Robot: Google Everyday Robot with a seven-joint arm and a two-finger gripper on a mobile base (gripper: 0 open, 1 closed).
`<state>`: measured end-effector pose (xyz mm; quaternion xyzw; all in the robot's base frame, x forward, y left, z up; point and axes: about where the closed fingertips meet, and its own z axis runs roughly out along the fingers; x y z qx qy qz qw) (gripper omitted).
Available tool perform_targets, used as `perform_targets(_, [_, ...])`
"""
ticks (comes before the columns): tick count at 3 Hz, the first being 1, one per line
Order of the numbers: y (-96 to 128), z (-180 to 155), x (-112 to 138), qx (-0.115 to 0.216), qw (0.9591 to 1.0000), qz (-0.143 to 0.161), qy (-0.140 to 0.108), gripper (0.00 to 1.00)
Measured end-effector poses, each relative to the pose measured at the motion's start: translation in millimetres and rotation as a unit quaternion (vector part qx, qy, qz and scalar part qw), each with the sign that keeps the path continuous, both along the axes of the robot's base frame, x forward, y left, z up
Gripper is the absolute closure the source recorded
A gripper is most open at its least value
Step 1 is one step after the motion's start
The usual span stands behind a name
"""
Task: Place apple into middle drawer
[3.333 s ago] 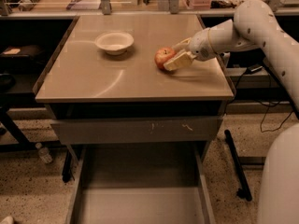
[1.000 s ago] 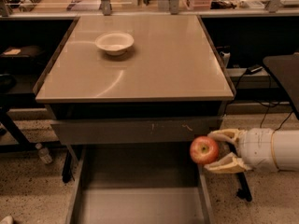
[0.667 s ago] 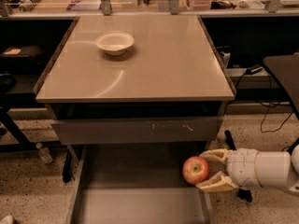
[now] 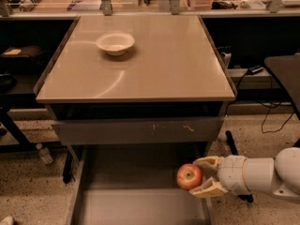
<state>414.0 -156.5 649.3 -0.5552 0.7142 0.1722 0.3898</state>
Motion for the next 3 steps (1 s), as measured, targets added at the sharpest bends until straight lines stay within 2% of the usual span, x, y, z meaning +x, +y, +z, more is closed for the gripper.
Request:
perform_targets(1, [30.9,-81.8,-4.5,0.011,0.9982,-0.006,0.058,1.00])
perform_targets(2, [64.0,-157.0,5.7,0.026,0.9962,-0.014,0.082,1.00])
perform_targets(3, [86.4,-216.2,22.4,0.040,0.9950,-0.017,0.090,1.00])
